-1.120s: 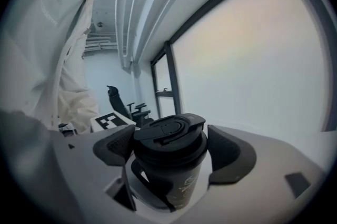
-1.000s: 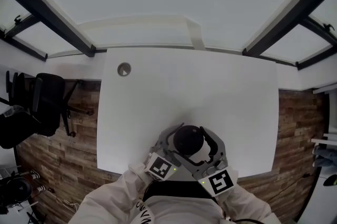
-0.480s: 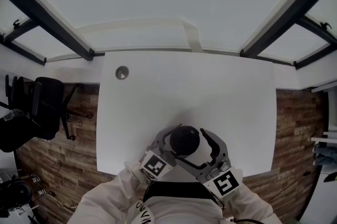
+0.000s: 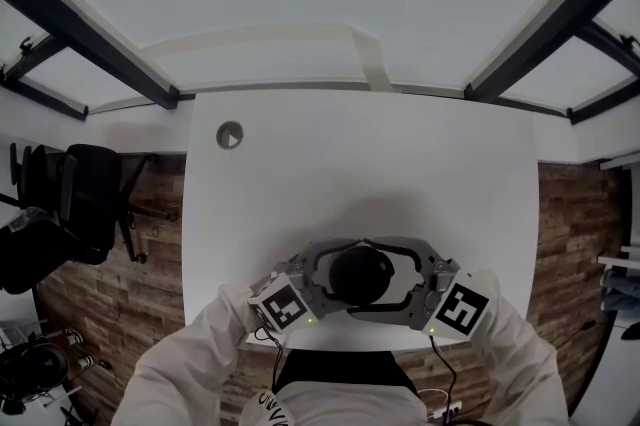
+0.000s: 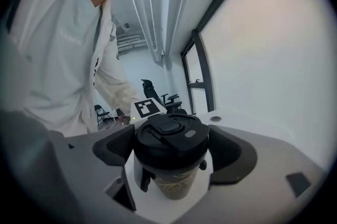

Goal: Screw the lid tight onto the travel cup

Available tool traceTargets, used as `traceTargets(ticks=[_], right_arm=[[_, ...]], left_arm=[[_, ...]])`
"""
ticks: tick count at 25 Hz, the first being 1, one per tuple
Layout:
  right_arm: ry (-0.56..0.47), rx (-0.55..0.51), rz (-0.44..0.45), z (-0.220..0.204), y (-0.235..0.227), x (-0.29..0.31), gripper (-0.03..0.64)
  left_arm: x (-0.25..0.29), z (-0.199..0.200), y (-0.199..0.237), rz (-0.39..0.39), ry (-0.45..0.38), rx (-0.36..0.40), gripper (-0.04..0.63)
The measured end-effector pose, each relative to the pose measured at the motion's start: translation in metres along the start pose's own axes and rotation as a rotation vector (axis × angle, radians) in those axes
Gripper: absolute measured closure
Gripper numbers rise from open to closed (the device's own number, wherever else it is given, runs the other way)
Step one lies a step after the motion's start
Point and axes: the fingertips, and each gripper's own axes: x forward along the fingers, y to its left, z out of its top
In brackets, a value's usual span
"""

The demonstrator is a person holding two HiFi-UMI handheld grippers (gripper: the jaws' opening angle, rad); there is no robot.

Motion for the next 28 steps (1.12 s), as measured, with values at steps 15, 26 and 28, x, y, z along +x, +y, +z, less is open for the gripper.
traceTargets(ticks=[15, 26, 28], right_arm=[[-0.318, 0.096, -0.625, 0.026, -0.003, -0.004, 0.187], [-0.321, 0.194, -0.691, 0.024, 0.006, -0.019, 0.186], [-0.284, 0.137, -0.567, 0.027, 0.009, -0.02, 0.186]], left_arm=[[-0.007, 0.0, 0.005, 0.373, -0.023, -0.032, 0.189], [-0.003, 0.005, 0.005, 0.429, -0.074, -0.047, 0.19], [-0.004, 0.005, 0.005, 0.348, -0.078, -0.051, 0.19]])
